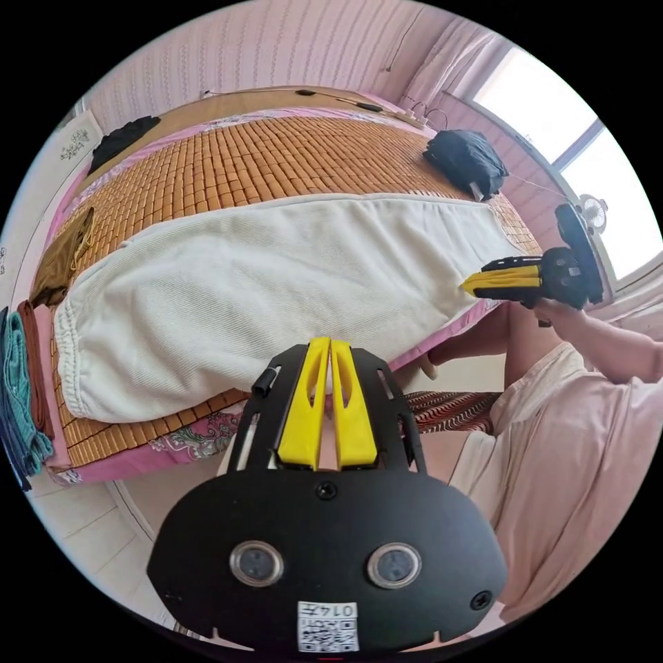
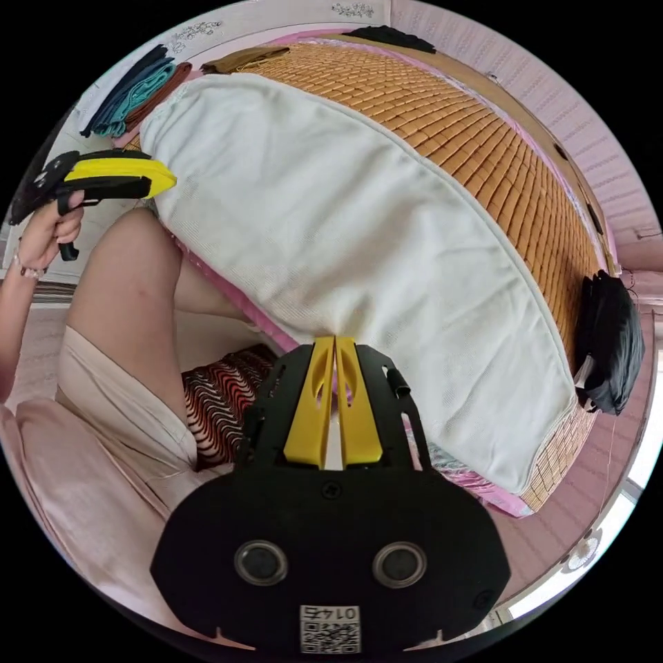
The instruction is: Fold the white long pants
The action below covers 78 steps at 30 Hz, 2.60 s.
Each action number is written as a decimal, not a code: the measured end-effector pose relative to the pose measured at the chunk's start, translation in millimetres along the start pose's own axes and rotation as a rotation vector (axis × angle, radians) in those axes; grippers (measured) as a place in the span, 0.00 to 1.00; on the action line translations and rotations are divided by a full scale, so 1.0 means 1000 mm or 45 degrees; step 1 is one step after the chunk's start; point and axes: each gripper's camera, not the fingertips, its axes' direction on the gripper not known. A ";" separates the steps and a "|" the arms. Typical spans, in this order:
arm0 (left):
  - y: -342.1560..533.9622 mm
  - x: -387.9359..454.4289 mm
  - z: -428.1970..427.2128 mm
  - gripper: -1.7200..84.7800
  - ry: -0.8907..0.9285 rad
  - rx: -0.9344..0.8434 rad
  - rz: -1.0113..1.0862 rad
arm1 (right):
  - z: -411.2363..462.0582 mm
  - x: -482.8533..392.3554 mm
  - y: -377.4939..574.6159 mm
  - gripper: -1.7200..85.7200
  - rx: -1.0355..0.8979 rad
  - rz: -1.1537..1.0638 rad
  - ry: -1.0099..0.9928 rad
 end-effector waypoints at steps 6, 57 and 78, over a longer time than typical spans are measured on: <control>-0.039 0.096 0.038 0.01 0.101 0.077 0.214 | 0.031 0.012 0.012 0.02 -0.083 0.012 -0.122; -0.031 0.049 0.044 0.08 0.002 0.034 -0.448 | 0.143 0.407 0.524 0.22 0.260 1.441 -0.509; -0.073 0.052 0.086 0.01 -0.007 -0.154 -0.414 | 0.112 0.442 0.644 0.05 1.372 1.284 -1.085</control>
